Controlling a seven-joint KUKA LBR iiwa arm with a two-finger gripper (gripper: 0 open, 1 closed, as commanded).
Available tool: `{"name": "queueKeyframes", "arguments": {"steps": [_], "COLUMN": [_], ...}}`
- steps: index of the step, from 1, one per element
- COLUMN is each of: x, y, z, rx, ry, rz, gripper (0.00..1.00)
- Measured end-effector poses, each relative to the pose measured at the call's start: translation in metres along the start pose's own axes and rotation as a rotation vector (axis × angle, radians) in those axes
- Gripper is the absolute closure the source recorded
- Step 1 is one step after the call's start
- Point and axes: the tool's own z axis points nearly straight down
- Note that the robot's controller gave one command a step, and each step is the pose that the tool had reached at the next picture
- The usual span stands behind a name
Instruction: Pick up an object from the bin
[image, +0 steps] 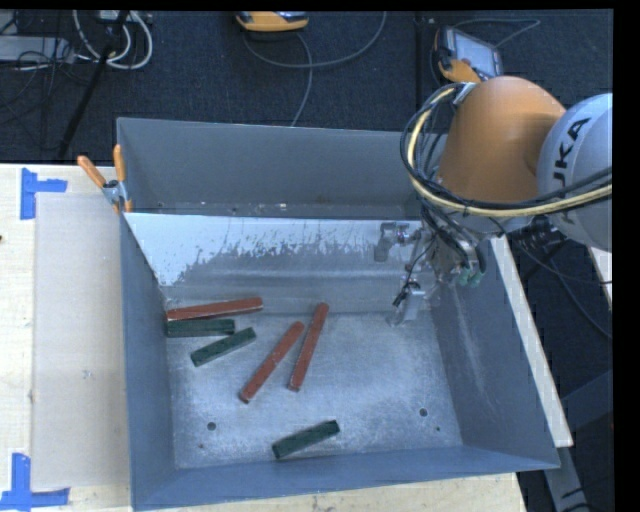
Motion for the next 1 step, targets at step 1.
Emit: {"name": "queueKeyframes", "arguments": {"steps": [1], "x": [0.0016], "y": [0.092], "z": [0.1022], "rx": [-0.003], "ry": [0.01], "rz": [0.056], "gripper": [0.0]}}
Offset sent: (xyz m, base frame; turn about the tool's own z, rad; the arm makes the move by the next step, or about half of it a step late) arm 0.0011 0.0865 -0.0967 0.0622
